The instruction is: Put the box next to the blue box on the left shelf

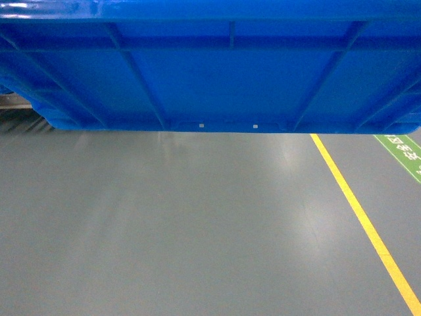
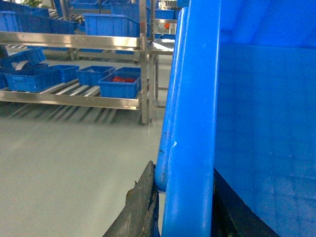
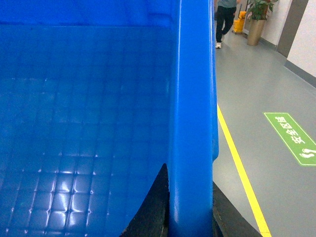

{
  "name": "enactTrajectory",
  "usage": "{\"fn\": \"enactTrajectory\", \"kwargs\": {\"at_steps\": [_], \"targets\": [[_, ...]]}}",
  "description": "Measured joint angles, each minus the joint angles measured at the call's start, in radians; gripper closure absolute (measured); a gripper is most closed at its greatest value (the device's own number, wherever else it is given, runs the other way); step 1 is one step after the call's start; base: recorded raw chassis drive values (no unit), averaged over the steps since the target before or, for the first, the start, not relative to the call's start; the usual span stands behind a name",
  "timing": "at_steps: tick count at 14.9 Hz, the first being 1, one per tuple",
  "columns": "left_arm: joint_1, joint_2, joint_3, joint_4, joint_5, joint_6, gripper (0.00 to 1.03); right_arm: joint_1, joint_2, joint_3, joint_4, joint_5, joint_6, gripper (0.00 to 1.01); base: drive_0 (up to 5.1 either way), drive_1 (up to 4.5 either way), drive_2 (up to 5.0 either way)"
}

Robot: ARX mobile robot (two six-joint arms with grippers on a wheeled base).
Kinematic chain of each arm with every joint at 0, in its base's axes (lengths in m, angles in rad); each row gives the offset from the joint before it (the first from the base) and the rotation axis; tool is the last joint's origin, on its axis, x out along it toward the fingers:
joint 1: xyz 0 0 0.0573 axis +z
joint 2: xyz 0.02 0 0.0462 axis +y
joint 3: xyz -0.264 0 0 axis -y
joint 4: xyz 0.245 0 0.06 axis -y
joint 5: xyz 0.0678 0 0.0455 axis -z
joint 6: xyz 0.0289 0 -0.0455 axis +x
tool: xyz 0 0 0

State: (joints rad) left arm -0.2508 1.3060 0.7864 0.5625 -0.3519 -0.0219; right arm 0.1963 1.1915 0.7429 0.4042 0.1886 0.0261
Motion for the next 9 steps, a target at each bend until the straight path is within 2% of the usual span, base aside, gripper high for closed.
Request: {"fn": "enactTrajectory", "kwargs": {"at_steps": [9], "targets": [[-0.001, 0.000, 0.000, 0.000, 0.001, 0.000, 0.86, -0.001, 0.000, 0.000, -0.001, 0.000, 0.000, 0.92, 0.0, 4.17, -4.1]]}}
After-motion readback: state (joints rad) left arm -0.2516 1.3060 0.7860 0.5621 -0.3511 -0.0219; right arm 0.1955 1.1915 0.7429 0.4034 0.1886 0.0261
